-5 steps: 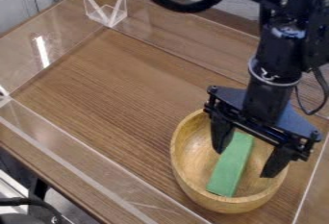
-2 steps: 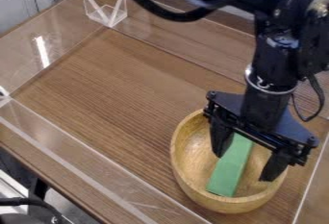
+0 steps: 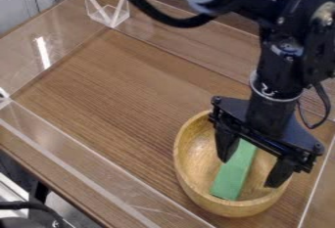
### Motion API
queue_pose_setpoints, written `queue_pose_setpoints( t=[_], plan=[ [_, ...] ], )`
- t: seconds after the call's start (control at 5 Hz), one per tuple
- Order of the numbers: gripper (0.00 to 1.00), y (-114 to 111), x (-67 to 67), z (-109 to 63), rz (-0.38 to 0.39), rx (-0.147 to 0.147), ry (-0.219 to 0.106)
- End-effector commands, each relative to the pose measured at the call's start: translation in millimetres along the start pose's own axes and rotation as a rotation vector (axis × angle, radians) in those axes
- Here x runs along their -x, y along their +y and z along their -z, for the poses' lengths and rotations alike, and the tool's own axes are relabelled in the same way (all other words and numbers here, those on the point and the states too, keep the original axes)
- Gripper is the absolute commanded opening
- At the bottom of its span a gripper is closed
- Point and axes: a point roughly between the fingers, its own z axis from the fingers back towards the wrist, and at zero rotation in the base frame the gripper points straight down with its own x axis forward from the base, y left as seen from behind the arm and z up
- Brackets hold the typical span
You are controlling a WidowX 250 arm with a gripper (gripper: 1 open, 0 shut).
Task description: Remove the green block from inside the brown bowl and put it on the table
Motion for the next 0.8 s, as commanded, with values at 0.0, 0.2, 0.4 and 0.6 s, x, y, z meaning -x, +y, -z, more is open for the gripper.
queue_pose_setpoints(
  t=[0.0, 0.2, 0.4, 0.6],
  plan=[
    [1.0, -0.9, -4.4, -14.9, 0.007, 0.017, -0.069],
    [1.0, -0.1, -5.2, -15.5, 0.007, 0.018, -0.084],
    [1.0, 0.0, -5.2, -14.2, 0.01, 0.022, -0.09],
    [1.0, 0.0, -5.5, -13.1, 0.011, 0.025, -0.096]
  ],
)
